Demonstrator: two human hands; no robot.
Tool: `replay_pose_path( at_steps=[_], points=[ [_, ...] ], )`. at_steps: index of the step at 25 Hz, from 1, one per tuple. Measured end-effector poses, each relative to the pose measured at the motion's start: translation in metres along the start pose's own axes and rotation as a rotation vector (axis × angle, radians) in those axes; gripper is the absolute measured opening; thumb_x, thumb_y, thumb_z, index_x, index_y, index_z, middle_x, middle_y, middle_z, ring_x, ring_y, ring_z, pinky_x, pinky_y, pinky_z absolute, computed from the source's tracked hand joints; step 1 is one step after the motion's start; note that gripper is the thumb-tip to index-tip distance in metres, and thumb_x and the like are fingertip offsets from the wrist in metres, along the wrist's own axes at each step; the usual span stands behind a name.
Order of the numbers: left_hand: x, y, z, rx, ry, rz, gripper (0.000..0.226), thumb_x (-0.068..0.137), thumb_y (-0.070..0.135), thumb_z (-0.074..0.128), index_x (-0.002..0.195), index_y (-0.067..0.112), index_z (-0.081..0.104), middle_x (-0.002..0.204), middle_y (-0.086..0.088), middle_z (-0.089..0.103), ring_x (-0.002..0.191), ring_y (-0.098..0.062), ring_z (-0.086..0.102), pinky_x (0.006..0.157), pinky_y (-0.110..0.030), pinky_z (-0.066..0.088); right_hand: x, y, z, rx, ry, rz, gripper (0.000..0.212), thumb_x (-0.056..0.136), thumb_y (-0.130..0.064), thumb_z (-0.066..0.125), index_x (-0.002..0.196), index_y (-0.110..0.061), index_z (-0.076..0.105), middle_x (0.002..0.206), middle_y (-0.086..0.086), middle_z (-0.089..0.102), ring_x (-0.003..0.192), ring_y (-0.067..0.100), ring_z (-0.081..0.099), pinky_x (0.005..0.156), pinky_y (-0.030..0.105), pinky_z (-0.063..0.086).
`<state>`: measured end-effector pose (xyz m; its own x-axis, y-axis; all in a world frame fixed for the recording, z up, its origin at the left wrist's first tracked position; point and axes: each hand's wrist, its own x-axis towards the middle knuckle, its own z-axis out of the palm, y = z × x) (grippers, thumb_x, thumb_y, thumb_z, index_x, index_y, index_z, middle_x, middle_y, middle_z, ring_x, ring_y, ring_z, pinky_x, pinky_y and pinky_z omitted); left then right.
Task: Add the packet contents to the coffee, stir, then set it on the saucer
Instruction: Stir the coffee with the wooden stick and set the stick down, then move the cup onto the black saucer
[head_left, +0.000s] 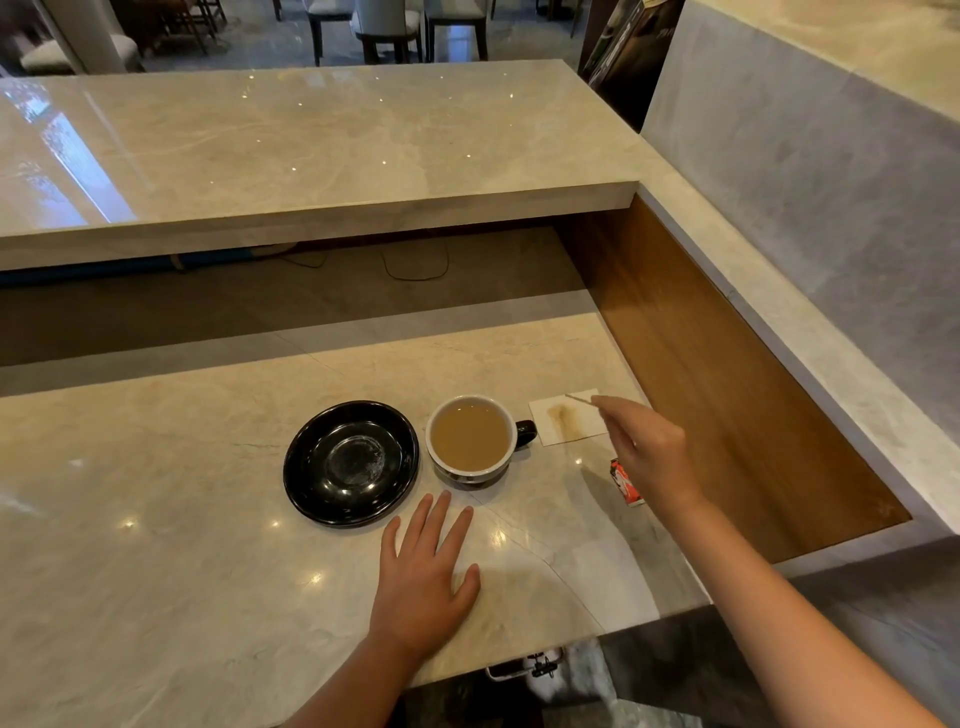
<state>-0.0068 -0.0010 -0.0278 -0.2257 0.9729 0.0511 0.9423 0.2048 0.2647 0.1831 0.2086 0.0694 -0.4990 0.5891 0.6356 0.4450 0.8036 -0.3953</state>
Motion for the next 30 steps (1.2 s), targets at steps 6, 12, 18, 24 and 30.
replay_pose_path(
  at_steps=[6,12,18,24,30],
  points=[
    [0.0,0.001,0.0,0.001,0.002,-0.012,0.06,0.087,0.051,0.04,0.141,0.026,0.038,0.15,-0.006,0.031,0.139,-0.022,0.018,0.107,-0.048,0.011,-0.02,0.011,0.016,-0.147,-0.121,-0.328,0.024,0.077,0.002,0.067,0.1,-0.001,0.069,0.097,0.014,0.074,0.08,0.024,0.072,0.063,0.034,0.061],
    [0.0,0.001,0.0,0.006,0.003,-0.009,0.06,0.087,0.051,0.039,0.141,0.026,0.039,0.149,-0.007,0.033,0.138,-0.023,0.019,0.107,-0.047,0.011,-0.042,0.02,0.02,-0.164,-0.24,-0.32,0.025,0.078,-0.006,0.07,0.103,-0.003,0.068,0.101,0.015,0.073,0.081,0.025,0.072,0.065,0.036,0.062],
    [0.001,0.0,0.0,0.007,0.005,-0.003,0.061,0.087,0.051,0.04,0.142,0.026,0.038,0.149,-0.007,0.033,0.138,-0.022,0.018,0.108,-0.047,0.01,-0.061,0.012,0.015,-0.162,-0.313,-0.332,0.022,0.089,-0.019,0.055,0.1,-0.006,0.069,0.105,0.011,0.073,0.081,0.02,0.071,0.067,0.03,0.06],
    [0.0,0.0,0.0,0.001,0.001,-0.008,0.061,0.088,0.051,0.039,0.143,0.027,0.036,0.15,-0.006,0.031,0.139,-0.021,0.016,0.108,-0.047,0.009,-0.085,0.02,0.02,-0.173,-0.428,-0.284,0.028,0.09,-0.022,0.05,0.106,-0.005,0.066,0.113,0.013,0.069,0.095,0.023,0.068,0.072,0.034,0.06],
    [0.001,0.0,0.0,0.003,0.0,-0.001,0.06,0.088,0.051,0.038,0.143,0.026,0.036,0.15,-0.007,0.032,0.139,-0.022,0.018,0.107,-0.048,0.01,-0.083,0.01,0.016,-0.183,-0.507,-0.199,0.039,0.093,-0.032,0.039,0.109,-0.008,0.065,0.115,0.01,0.069,0.112,0.022,0.061,0.098,0.032,0.044]
  ],
)
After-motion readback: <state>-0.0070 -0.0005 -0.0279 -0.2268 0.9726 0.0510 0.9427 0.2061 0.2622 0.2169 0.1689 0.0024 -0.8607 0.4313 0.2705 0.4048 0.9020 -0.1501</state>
